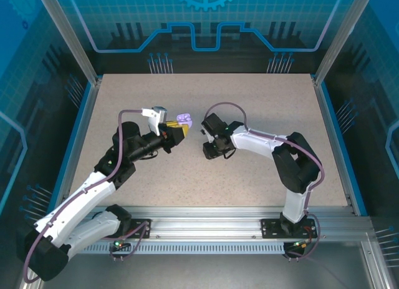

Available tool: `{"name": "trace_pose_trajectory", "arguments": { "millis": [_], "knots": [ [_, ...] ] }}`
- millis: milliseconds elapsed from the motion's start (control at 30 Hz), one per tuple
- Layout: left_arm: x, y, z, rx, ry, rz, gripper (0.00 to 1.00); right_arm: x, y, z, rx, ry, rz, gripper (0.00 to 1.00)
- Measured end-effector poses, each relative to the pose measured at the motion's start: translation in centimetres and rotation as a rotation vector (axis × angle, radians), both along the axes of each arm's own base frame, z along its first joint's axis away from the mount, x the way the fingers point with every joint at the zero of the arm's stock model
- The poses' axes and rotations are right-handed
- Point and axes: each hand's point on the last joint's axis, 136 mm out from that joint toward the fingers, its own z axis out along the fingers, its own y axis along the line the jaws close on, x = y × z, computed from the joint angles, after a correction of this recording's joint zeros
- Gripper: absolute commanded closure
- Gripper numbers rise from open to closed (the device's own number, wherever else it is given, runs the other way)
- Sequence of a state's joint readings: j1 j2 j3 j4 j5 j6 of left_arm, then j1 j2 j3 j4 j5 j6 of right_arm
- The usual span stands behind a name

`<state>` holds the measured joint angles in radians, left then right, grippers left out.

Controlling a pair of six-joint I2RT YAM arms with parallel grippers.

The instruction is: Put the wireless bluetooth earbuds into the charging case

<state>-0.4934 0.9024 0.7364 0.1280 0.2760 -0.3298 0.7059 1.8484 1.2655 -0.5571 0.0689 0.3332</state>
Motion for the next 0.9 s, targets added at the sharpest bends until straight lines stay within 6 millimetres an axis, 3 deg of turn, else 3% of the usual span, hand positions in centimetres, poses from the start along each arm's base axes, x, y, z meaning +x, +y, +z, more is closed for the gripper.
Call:
{"name": "trace_pose_trajectory", "arguments": {
  "millis": [133,300,900],
  "knots": [
    [0.0,0.0,0.0,0.000,0.000,0.000,1.00,0.9,0.8,0.5,-0.013,0.001,0.031,0.57],
    [0.0,0.0,0.0,0.000,0.000,0.000,1.00,1.1,1.2,-0.6,-0.049,0.047,0.051,0.53],
    [0.0,0.0,0.0,0.000,0.000,0.001,1.00,0.3,0.9,-3.3,-0.120,0.189,0.052,0.54]
  ]
}}
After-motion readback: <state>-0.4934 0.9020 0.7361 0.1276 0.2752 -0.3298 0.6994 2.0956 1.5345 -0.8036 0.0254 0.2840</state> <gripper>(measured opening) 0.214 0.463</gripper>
